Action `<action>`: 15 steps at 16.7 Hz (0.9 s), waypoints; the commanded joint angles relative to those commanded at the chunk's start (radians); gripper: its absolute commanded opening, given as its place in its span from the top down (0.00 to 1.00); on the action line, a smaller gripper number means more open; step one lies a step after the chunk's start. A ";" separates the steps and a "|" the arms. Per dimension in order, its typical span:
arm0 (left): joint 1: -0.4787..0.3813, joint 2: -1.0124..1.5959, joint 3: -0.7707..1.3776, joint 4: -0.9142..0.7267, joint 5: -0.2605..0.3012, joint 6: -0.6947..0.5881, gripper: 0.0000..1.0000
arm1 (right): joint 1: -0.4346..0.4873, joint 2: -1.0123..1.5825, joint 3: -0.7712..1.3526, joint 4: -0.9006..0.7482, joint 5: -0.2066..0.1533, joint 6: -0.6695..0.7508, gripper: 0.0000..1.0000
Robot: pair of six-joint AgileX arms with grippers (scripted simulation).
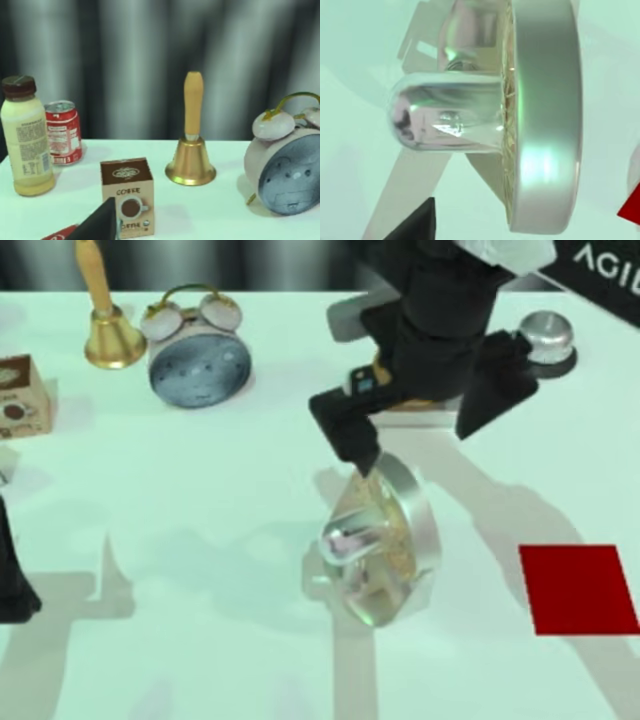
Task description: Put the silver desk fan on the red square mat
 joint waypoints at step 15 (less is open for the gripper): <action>0.000 0.000 0.000 0.000 0.000 0.000 0.00 | 0.023 0.054 -0.114 0.116 0.000 0.006 0.00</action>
